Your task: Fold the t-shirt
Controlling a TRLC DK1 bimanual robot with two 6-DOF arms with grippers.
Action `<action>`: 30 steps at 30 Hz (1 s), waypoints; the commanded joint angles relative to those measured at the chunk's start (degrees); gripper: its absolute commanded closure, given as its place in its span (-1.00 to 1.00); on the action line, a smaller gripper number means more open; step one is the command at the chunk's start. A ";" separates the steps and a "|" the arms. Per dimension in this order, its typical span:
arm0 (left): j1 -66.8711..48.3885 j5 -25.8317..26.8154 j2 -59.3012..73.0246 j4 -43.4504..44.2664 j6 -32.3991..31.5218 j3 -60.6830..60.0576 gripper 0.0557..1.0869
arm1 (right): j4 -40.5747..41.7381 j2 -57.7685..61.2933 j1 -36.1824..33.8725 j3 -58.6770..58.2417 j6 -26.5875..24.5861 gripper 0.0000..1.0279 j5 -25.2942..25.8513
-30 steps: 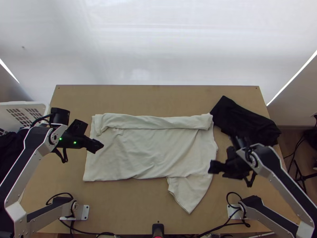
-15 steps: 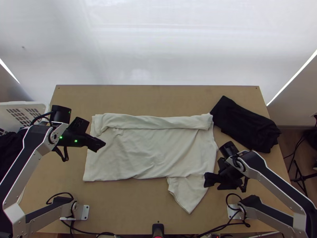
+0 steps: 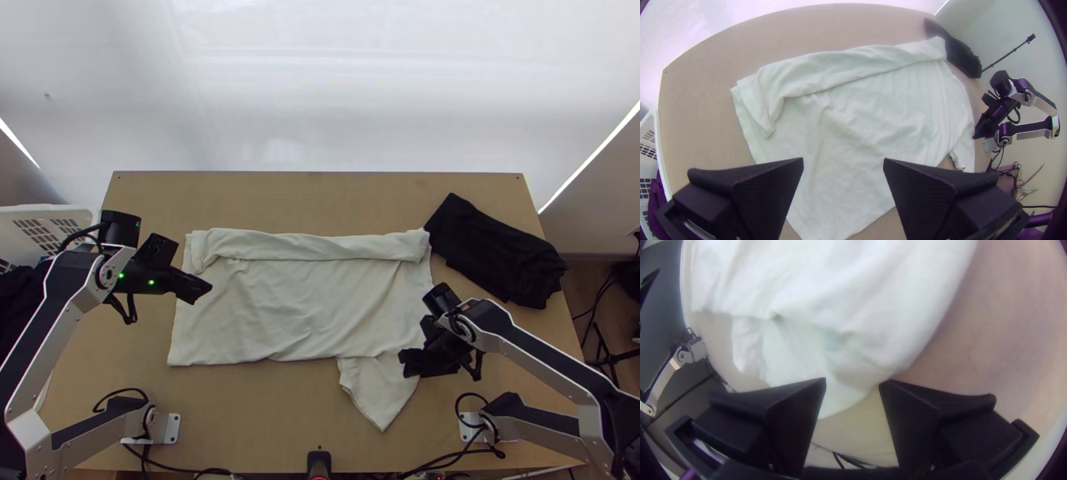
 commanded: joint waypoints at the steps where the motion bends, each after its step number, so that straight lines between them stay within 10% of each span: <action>1: 0.54 -0.09 -0.17 0.42 0.68 -0.12 -0.70 | 3.22 2.41 0.68 -0.35 -0.66 -0.09 1.27; 4: 0.98 -0.36 0.80 1.65 -0.90 0.15 -0.70 | 3.58 2.24 0.76 -0.09 -1.01 0.19 2.15; 7: 0.81 -1.59 1.59 0.77 -0.55 -0.91 -0.69 | 5.51 1.10 0.76 -0.18 -1.10 0.95 4.34; 14: -5.96 -26.90 3.26 -7.67 8.24 -5.83 -0.76 | 5.60 -2.24 0.76 -1.06 -0.92 0.94 5.22; 30: -14.22 -33.67 7.57 -21.21 15.54 -10.05 -0.74 | 5.60 -3.56 0.68 -0.71 -0.66 0.94 5.40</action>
